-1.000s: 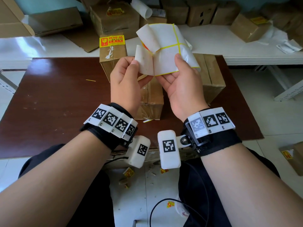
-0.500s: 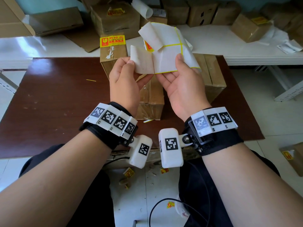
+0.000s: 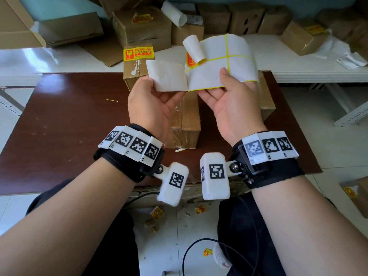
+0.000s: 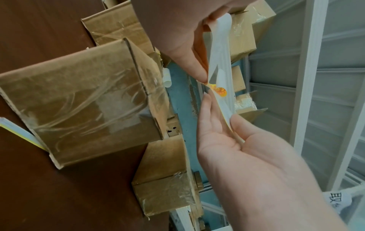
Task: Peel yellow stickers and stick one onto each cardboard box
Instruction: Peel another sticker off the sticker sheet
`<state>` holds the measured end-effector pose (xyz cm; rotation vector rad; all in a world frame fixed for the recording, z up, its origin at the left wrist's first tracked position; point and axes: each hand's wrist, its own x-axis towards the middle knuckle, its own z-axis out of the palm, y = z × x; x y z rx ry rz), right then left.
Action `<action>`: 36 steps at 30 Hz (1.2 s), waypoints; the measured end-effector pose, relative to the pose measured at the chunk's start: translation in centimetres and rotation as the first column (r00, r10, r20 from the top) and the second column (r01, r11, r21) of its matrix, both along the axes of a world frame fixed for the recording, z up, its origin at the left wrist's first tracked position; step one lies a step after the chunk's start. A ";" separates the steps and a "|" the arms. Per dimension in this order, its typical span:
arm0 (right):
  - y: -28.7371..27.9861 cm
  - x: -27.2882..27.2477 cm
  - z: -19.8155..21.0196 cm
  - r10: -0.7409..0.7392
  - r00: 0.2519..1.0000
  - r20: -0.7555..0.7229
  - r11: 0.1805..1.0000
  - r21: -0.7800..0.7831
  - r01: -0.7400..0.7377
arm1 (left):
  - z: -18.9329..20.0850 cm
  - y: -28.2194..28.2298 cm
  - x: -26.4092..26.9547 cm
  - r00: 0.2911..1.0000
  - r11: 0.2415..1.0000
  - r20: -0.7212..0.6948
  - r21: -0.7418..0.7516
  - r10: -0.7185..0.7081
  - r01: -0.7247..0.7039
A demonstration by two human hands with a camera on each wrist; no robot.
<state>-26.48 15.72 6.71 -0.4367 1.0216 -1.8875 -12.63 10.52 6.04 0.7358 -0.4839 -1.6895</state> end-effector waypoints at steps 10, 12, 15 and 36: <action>-0.8 -4.1 0.5 -0.158 0.984 0.083 0.987 0.054 0.154 | 0.0 0.0 0.5 0.996 0.996 -0.092 0.093 0.021 -0.012; -0.9 -5.0 0.3 -0.191 0.976 0.104 0.980 0.083 0.183 | -0.2 -0.1 0.4 0.997 0.996 -0.080 0.094 0.001 0.006; -1.0 -6.2 -0.1 -0.206 0.966 0.154 0.972 0.145 0.184 | -0.5 0.0 0.0 0.998 0.996 -0.061 0.089 -0.020 0.026; -0.1 -6.6 -0.8 -0.146 0.988 0.049 0.902 0.416 0.113 | -1.4 0.5 -1.2 0.998 0.995 0.050 0.091 -0.044 0.039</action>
